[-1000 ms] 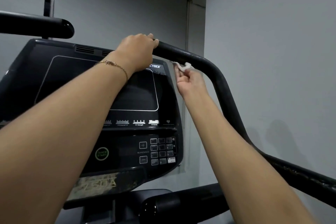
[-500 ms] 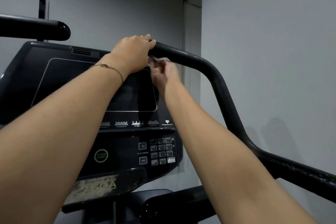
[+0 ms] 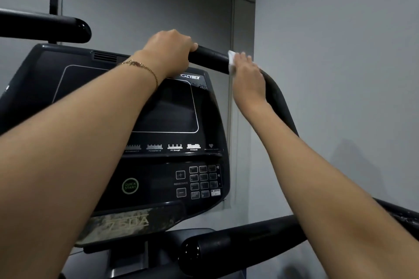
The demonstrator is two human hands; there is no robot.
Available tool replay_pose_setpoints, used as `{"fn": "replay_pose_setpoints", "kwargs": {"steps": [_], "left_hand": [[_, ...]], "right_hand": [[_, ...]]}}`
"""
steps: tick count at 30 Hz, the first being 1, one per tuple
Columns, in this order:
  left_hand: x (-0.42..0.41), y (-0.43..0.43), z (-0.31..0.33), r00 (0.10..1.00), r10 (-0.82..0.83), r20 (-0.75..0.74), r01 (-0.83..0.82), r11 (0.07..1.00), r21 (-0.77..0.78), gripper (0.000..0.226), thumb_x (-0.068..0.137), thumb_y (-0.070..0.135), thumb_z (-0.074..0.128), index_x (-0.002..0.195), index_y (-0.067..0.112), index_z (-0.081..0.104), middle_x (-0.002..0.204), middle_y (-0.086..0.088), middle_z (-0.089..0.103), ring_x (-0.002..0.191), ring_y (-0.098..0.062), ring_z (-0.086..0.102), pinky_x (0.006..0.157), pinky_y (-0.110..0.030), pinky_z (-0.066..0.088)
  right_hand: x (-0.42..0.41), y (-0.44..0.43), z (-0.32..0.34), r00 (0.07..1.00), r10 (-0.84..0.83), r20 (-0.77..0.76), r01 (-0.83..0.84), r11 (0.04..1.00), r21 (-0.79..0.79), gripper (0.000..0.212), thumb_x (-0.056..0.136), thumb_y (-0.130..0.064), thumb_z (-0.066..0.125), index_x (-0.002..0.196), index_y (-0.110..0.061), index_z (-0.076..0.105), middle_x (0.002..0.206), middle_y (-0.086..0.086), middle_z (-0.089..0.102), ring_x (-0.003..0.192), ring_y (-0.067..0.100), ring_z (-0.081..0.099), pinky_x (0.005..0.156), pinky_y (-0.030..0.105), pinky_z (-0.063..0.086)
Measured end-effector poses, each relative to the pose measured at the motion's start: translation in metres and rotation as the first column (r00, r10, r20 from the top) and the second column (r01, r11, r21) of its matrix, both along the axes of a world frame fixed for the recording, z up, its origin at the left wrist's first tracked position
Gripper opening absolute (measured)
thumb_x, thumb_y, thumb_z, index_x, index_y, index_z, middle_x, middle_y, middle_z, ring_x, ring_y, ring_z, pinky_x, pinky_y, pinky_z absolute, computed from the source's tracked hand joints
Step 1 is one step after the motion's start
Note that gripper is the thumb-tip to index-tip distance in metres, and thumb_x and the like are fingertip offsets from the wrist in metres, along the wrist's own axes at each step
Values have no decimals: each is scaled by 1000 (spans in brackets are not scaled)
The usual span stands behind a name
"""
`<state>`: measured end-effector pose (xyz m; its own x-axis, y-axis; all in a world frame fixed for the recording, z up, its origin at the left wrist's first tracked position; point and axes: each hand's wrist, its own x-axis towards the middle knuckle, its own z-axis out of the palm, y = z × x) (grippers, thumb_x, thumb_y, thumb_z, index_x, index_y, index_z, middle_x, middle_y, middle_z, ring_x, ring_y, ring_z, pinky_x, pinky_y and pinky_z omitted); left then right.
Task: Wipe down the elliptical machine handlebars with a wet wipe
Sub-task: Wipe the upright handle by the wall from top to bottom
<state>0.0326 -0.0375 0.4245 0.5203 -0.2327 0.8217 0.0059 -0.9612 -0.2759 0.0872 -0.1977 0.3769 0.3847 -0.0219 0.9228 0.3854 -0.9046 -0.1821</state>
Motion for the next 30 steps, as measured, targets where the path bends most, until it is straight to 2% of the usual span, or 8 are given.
{"fn": "replay_pose_setpoints", "kwargs": {"steps": [4, 7, 10, 14, 19, 22, 25, 30], "left_hand": [[0, 4, -3, 998, -61, -6, 60, 996, -71, 53, 86, 2, 38, 136, 19, 46, 135, -12, 52, 113, -38, 52, 96, -43, 46], [-3, 4, -6, 995, -97, -1, 97, 991, -87, 56, 86, 0, 37, 138, 17, 43, 136, -11, 51, 117, -35, 50, 99, -43, 43], [-5, 3, -8, 993, -119, 7, 119, 988, -99, 56, 86, -2, 36, 140, 15, 41, 140, -8, 48, 122, -33, 47, 103, -40, 39], [-1, 3, -11, 984, -175, 17, 175, 973, -153, 59, 88, -4, 36, 142, 19, 40, 147, -2, 37, 126, -32, 43, 104, -40, 38], [0, 6, -14, 981, -181, 76, 192, 965, -176, 58, 89, -1, 41, 141, 24, 42, 135, -5, 40, 113, -29, 48, 93, -38, 44], [-3, 8, -9, 984, -149, 96, 160, 979, -127, 53, 87, -3, 39, 135, 15, 50, 132, -8, 48, 112, -32, 51, 94, -41, 47], [-3, 7, -6, 987, -127, 100, 139, 983, -118, 48, 85, -6, 38, 128, 7, 55, 131, -11, 50, 112, -35, 52, 95, -42, 46], [-4, 7, -11, 985, -135, 106, 150, 977, -152, 47, 85, -6, 39, 128, 5, 56, 133, -11, 50, 114, -35, 51, 98, -41, 45]], "right_hand": [[1, 18, -3, 990, 29, 140, 3, 975, -223, 51, 96, 2, 30, 146, -6, 20, 153, 13, 24, 142, 22, 22, 116, 27, 13], [7, -2, -12, 990, -24, 139, 48, 984, -174, 55, 94, 6, 28, 146, -8, 21, 153, 11, 25, 142, 21, 22, 114, 28, 19], [6, -7, 0, 995, -92, 31, 93, 995, -39, 42, 94, 3, 33, 136, -2, 38, 140, 17, 42, 130, 29, 40, 104, 35, 35], [-4, 31, 21, 994, -53, 93, 67, 986, -155, 35, 96, -2, 33, 129, -3, 43, 128, 12, 52, 116, 26, 50, 89, 34, 44], [1, 10, -4, 991, -12, 134, 38, 981, -190, 53, 93, 3, 33, 145, -10, 25, 149, 7, 34, 139, 19, 28, 105, 31, 36], [1, 6, 5, 988, -133, 83, 143, 983, -117, 45, 91, 5, 37, 136, -3, 35, 138, 14, 44, 129, 25, 42, 100, 32, 39], [-3, 36, 20, 990, -76, 117, 96, 979, -181, 37, 92, 4, 32, 128, 1, 41, 130, 15, 50, 120, 27, 48, 96, 34, 41], [-2, 29, 0, 979, -9, 205, 63, 965, -256, 52, 95, 0, 31, 145, -7, 22, 152, 9, 29, 141, 19, 25, 111, 28, 29]]}}
